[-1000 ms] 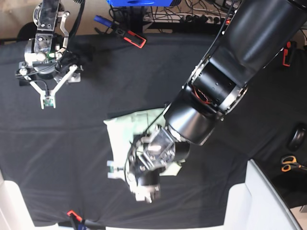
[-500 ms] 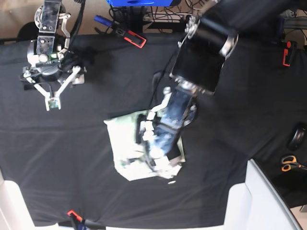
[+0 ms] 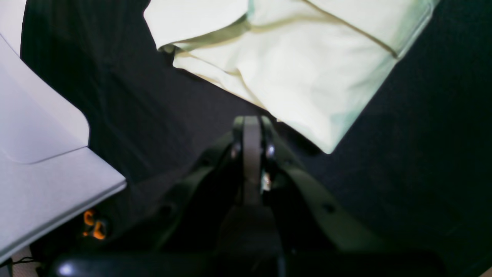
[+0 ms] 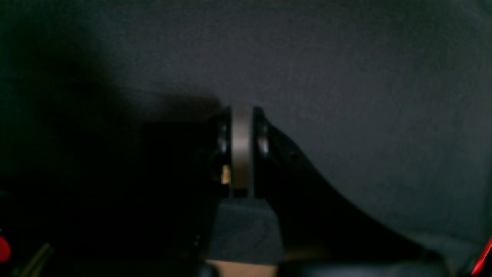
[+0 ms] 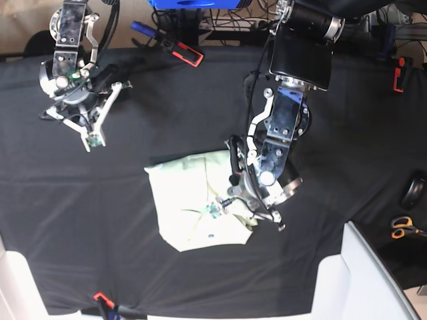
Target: Fold the T-shirt properly
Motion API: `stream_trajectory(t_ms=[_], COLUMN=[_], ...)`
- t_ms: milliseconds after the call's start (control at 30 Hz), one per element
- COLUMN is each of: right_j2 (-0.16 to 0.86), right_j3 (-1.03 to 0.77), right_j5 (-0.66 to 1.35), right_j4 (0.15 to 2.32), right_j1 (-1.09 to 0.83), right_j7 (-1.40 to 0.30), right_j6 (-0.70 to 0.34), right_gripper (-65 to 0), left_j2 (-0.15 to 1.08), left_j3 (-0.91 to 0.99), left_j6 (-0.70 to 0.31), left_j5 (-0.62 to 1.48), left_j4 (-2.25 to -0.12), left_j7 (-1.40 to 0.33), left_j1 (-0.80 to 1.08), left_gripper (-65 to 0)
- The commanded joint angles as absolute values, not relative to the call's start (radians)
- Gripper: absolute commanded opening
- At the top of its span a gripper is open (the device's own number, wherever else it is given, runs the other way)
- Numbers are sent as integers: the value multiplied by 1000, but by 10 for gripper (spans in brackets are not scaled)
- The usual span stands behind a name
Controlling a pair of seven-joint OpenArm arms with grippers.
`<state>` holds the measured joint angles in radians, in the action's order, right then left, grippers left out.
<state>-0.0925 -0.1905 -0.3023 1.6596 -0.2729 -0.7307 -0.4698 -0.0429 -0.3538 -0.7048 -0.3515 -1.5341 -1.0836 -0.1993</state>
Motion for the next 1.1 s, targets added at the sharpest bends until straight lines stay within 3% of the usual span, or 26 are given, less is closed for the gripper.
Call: stream_trajectory(t_ms=[0,100,433,600,800,1067], right_j2=[-94,-94,-88,-85,-84,-87], right_j3=[-189,-191,-297,-349,-351,-386], right_j5=[-300,-300,-305,-306,-306,-308], right_j4=[1679,1682,1833,1942,1959,1951], right_j1=[-249,-229,-300,-386,-473,-641], right_j7=[-717,-720,-699,-809,-1003,-1006], right_j6=[-498,-584,-587,-587,-584,-582], right_gripper=[-649,-647,-649,-649,-649,-649], left_j2=[-50,-51,44,116,117,116], left_j3=[-354,-352,-243,-234,-232,-237], left_j6=[-698,-698,-698,-698,-698,-698], left_j5=[-351,-355,-358,-358,-440,-552], left_j4=[-1557,-1586,-1782,-1920,-1974,-1972], left_j7=[-1056,-1030,-1020,-1029,-1029,-1029], left_j1=[-208,-183,19,217,440,608], left_gripper=[-650,-650,-650,-650,-650,-650])
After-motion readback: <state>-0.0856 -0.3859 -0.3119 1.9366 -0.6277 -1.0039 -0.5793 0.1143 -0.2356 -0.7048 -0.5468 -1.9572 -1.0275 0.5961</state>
